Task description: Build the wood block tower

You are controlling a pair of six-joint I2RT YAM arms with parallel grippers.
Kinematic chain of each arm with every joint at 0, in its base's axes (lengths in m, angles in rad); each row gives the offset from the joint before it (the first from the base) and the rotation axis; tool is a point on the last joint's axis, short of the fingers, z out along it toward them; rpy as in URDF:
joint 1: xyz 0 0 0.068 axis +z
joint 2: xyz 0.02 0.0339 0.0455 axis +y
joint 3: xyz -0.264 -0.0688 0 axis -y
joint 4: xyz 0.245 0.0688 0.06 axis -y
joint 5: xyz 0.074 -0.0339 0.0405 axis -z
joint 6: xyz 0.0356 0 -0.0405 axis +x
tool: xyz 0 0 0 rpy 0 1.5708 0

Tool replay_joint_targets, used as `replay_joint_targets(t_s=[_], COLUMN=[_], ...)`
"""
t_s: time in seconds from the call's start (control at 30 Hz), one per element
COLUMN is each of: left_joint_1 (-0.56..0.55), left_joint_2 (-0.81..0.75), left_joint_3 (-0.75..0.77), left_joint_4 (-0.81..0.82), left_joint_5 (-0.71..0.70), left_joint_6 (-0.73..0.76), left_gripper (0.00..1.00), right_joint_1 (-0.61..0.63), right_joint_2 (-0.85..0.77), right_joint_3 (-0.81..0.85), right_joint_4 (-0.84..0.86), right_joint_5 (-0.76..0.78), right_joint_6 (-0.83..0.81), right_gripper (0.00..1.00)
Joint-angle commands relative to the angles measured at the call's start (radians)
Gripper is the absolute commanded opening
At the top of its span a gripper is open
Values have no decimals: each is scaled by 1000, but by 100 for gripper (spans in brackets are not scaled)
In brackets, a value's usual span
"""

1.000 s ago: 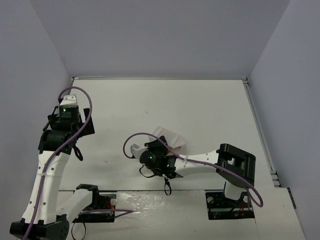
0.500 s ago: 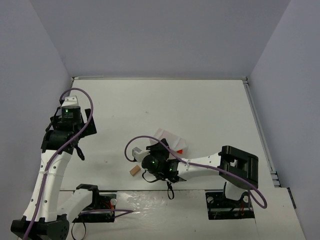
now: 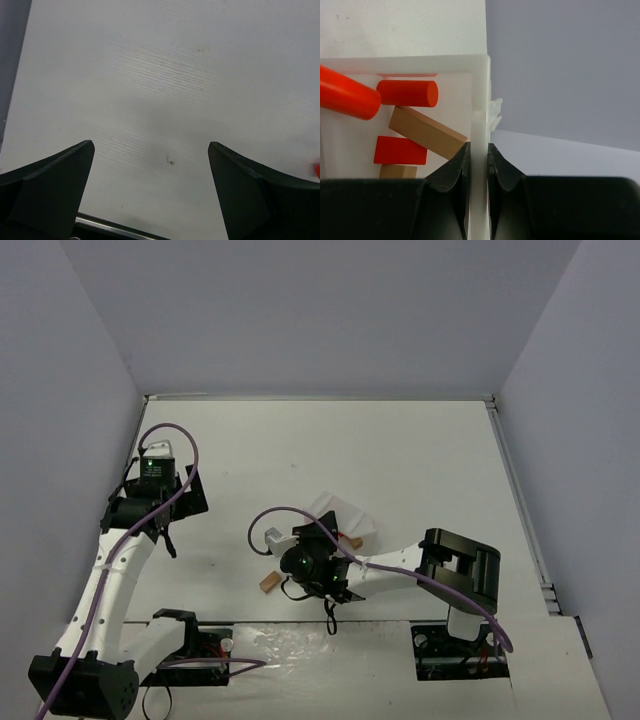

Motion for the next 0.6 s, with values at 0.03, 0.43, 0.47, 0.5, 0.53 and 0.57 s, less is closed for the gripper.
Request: replay_joint_targets(t_s=[0.03, 0.43, 0.47, 0.5, 0.53, 0.57], left_joint_1=[-3, -4, -4, -4, -4, -4], left_joint_2=[-4, 118, 131, 149, 163, 171], left_joint_3=[-4, -95, -95, -94, -95, -99], left_joint_4=[89, 233, 238, 241, 243, 242], left_joint_5=[32, 214, 231, 239, 243, 242], left_joint_6=[-18, -81, -85, -86, -86, -84], left_gripper=[97, 91, 90, 90, 89, 89], right_joint_1=[20, 48, 57, 49, 40, 40], right_joint_2=[-58, -67, -67, -67, -67, -67], right_joint_3=[24, 4, -5, -11, -9, 0], right_joint_4=[108, 116, 120, 149, 168, 166], right_joint_5=[33, 72, 72, 88, 102, 105], right_joint_6=[-95, -76, -95, -104, -98, -87], right_gripper=[0, 0, 0, 0, 0, 0])
